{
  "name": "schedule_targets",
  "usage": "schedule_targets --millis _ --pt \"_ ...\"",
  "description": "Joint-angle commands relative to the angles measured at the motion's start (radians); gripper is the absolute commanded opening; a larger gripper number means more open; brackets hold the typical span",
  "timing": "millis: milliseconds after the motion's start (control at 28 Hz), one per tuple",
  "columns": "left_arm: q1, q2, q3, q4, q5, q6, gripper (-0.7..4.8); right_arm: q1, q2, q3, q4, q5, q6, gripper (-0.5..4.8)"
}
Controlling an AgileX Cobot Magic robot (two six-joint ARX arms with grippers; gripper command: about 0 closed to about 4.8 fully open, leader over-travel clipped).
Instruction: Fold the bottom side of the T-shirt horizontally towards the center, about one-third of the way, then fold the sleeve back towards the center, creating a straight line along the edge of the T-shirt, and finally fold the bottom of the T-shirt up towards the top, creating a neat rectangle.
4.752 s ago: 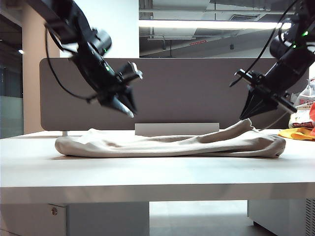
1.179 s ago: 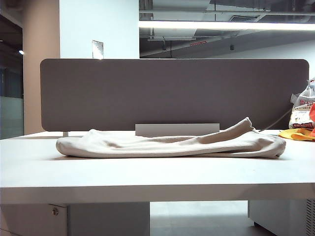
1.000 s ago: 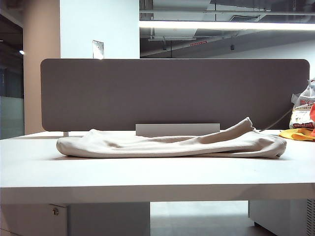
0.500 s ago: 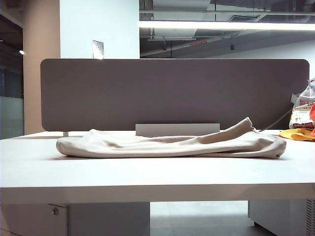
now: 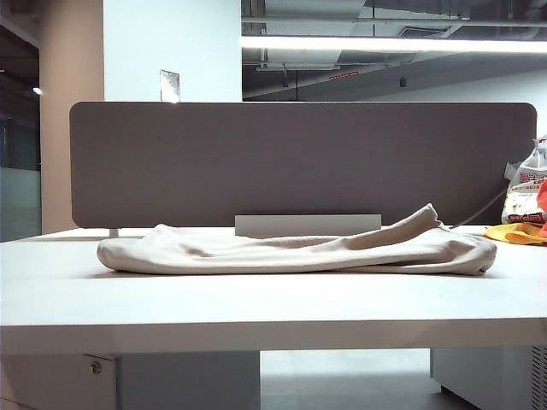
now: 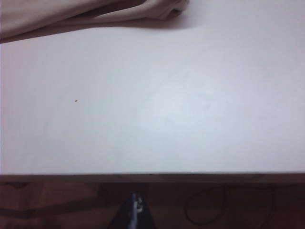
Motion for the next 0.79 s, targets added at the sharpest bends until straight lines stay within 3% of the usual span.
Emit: schedule_targets --millis 36,500,572,786 --pt "0.0 0.001 -0.008 -0.009 0.005 0.0 0.25 0.0 -0.002 0.003 0.013 0.0 -0.002 0.0" --pt "0.0 0.0 -0.008 -0.009 0.005 0.0 0.25 0.001 -0.013 0.003 0.012 0.002 -0.007 0.0" --pt "0.0 0.0 -0.008 -0.009 0.005 0.001 0.25 0.002 -0.05 0.003 0.012 0.042 -0.074 -0.01" --pt "0.0 0.0 -0.008 -0.009 0.005 0.0 0.25 0.044 -0.306 -0.043 0.023 0.248 -0.085 -0.01"
